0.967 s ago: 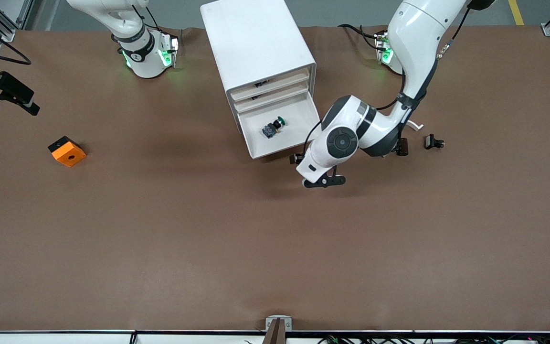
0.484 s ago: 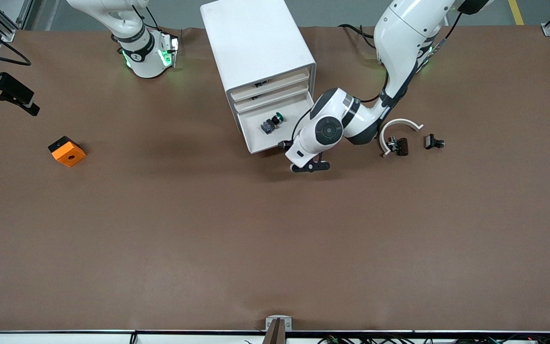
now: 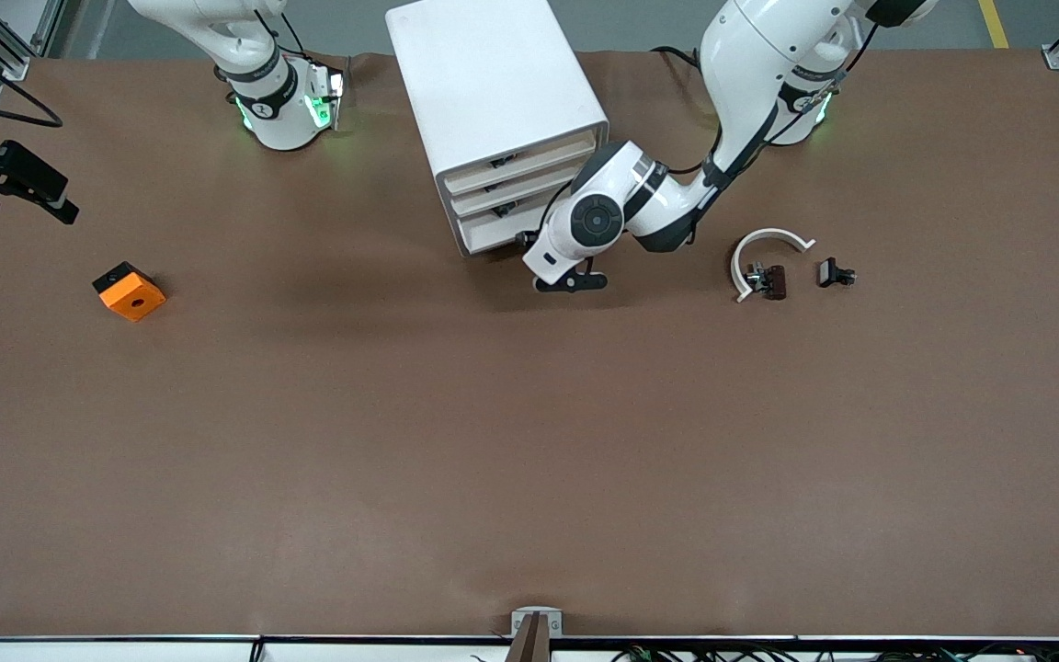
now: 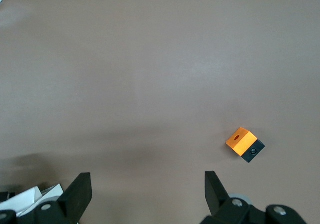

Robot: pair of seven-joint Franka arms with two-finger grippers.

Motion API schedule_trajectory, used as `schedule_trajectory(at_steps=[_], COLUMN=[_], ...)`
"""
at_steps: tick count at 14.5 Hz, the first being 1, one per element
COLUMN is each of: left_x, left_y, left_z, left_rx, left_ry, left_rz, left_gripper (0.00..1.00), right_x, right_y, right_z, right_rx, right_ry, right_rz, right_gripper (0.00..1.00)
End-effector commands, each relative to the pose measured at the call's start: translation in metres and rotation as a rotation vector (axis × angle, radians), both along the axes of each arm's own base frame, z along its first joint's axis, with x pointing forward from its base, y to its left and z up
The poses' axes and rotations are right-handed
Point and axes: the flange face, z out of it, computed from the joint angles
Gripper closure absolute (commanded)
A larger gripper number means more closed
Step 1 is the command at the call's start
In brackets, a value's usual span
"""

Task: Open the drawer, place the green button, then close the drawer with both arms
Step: 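Push the open drawer shut with the left gripper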

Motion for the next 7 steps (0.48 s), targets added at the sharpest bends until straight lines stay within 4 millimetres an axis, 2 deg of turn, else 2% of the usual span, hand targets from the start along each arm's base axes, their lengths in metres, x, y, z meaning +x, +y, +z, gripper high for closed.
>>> schedule_trajectory(at_steps=[1, 5, 7], left_x=[-0.017, -0.026, -0.016], left_y=[-0.006, -0.012, -0.01], left_z=[0.011, 0.01, 0.018], left_rx=[0.006, 0.023, 0.015], left_ry=[0.023, 0.044, 0.032], left_rz=[0.011, 0.023, 0.043], left_gripper=[0.0, 0.0, 0.0], right_x=[0.008, 0.017, 0.014], right_y=[-0.002, -0.006, -0.013], right_z=[0.013, 0.013, 0.013], right_rx=[-0.009, -0.016, -0.019], right_ry=[-0.039, -0.052, -0.039], right_rz=[-0.008, -0.005, -0.013], right_gripper=[0.0, 0.0, 0.0])
